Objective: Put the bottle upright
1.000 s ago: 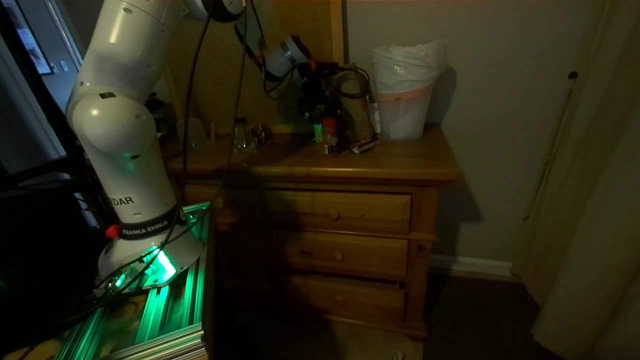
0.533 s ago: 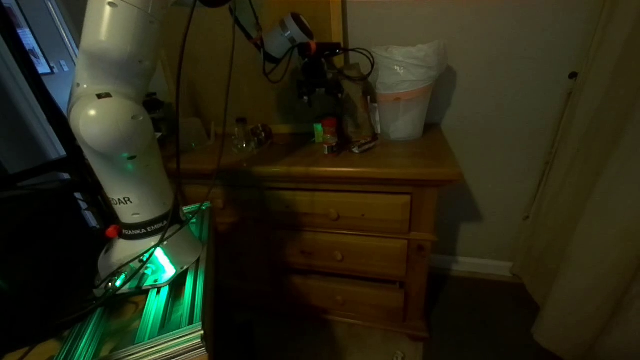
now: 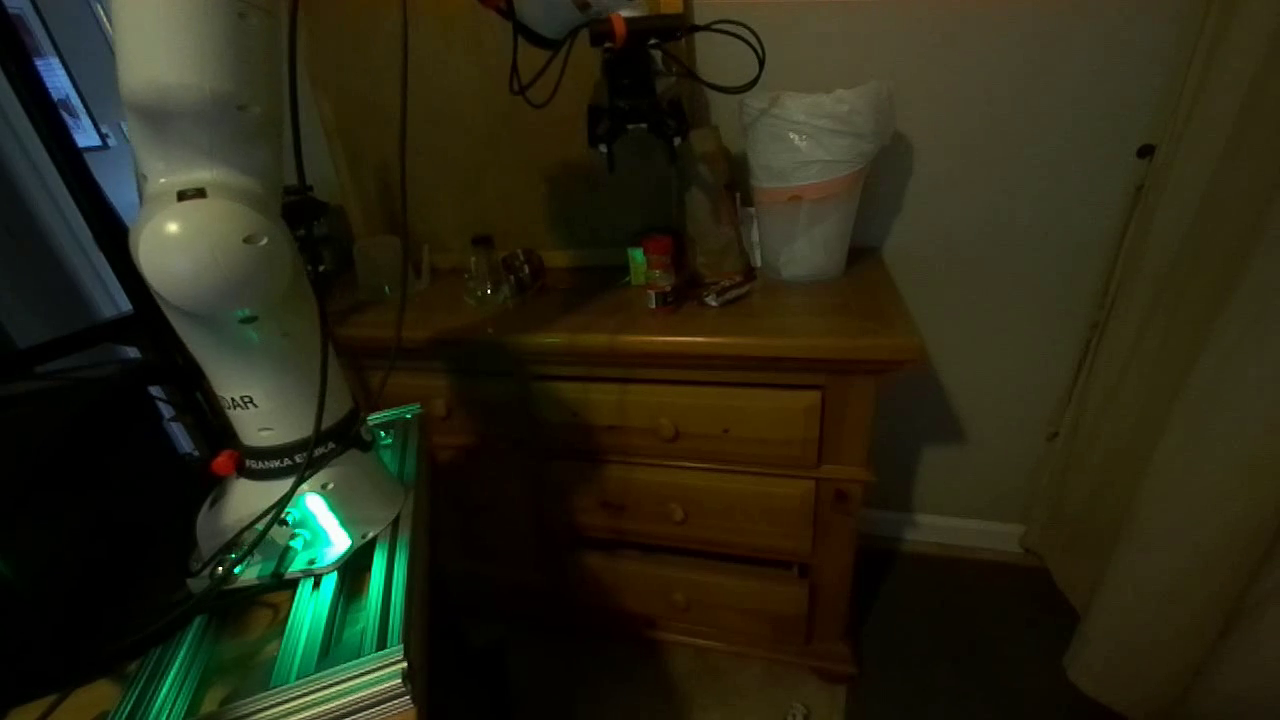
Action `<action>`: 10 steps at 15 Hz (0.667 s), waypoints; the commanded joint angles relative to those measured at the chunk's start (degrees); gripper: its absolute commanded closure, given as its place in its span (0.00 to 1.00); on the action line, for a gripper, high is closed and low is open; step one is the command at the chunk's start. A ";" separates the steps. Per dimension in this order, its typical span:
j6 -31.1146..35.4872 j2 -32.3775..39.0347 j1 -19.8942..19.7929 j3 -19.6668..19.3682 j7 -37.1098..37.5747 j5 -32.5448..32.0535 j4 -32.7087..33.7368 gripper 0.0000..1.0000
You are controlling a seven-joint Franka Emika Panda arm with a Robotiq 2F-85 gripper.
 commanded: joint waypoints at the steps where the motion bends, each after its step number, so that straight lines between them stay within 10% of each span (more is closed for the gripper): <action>1: 6.95 -9.52 -3.19 -1.06 4.36 8.83 -8.71 0.00; 10: 28.46 -29.38 -5.10 -5.64 12.79 24.09 -30.36 0.00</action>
